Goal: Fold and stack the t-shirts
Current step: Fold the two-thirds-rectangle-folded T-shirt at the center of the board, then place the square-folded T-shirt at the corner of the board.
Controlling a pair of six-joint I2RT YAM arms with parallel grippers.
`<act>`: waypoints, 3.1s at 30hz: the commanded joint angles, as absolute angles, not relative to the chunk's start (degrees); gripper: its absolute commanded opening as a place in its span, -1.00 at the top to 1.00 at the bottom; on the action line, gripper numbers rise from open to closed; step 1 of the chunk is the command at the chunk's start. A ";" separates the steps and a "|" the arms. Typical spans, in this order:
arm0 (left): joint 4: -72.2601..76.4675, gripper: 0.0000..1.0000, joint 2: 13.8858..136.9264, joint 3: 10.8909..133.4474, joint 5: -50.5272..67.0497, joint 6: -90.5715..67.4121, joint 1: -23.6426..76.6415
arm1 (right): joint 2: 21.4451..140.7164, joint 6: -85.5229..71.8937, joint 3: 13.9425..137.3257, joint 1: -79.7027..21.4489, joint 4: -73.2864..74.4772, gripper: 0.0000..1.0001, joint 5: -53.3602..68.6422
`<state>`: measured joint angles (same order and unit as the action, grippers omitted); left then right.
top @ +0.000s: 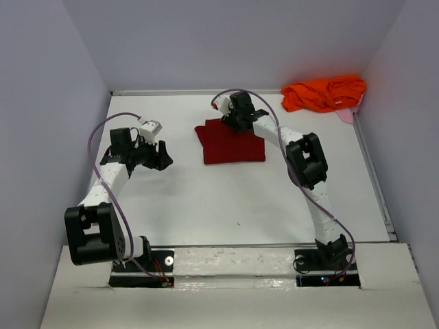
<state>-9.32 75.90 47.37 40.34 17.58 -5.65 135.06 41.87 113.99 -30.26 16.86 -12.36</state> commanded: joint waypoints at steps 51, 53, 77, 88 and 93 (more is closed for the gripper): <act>-10.20 -0.38 79.45 49.92 44.39 16.44 -5.98 | 110.11 38.49 79.10 -45.00 16.26 -0.29 -8.61; -10.11 -0.38 79.63 49.92 44.56 16.44 -5.98 | 111.26 39.63 80.15 -45.00 15.04 -0.29 -9.05; -11.95 -0.38 90.06 57.47 53.84 13.20 -5.98 | 117.86 41.84 80.33 -45.53 6.50 1.00 -11.25; -5.55 -0.43 111.35 69.70 61.97 4.32 -4.49 | 115.05 40.52 80.42 -45.53 7.47 1.00 -11.51; -0.63 -0.51 114.26 70.93 60.21 1.15 -0.88 | 113.64 40.60 80.86 -45.53 8.17 1.00 -11.78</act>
